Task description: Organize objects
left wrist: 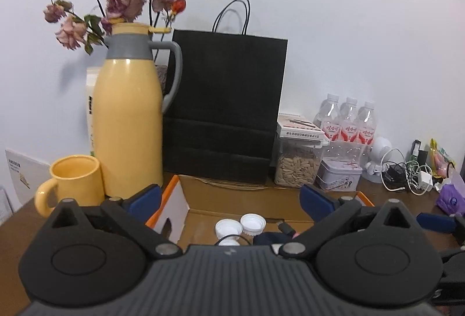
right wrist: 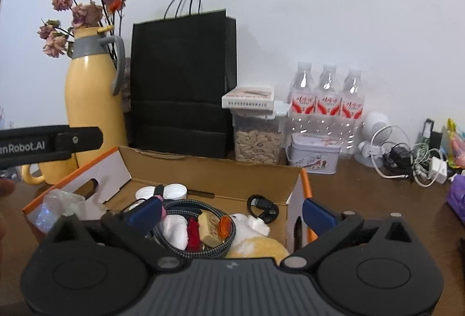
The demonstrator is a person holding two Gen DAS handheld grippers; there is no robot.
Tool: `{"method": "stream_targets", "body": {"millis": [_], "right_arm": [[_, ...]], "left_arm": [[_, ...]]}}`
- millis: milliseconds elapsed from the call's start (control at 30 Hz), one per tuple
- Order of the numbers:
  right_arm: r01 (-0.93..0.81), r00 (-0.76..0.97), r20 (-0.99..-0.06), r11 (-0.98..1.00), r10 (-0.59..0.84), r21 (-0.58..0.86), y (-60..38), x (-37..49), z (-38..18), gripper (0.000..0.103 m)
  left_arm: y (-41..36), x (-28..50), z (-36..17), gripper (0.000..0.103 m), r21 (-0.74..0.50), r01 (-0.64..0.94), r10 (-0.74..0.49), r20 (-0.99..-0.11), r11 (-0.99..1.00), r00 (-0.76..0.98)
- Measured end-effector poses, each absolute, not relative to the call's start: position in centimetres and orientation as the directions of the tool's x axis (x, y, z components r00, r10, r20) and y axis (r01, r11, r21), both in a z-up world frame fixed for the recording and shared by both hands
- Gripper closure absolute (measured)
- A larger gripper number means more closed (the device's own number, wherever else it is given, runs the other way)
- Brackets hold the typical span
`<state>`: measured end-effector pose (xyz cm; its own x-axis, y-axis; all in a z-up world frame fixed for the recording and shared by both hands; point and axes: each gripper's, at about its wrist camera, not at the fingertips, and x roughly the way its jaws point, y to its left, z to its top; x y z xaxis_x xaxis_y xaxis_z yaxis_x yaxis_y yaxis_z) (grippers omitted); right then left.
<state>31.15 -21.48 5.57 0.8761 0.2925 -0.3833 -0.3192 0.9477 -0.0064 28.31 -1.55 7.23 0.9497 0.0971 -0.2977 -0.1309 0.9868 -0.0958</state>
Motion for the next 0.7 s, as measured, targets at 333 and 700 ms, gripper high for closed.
{"method": "stream_targets", "body": {"millis": [333, 700], "right_arm": [[-0.318, 0.873, -0.383, 0.948, 0.302, 0.022, -23.3, 22.3, 7.4, 0.0], [-0.323, 0.844, -0.44, 0.946, 0.305, 0.036, -23.3, 17.0, 6.2, 0.0]], "left_arm": [[-1.0, 20.4, 6.9, 0.0, -0.036, -0.088, 0.067, -0.393, 0.995, 0.917], [-1.3, 14.8, 4.9, 0.0, -0.017, -0.088, 0.069, -0.48, 0.996, 0.874]]}}
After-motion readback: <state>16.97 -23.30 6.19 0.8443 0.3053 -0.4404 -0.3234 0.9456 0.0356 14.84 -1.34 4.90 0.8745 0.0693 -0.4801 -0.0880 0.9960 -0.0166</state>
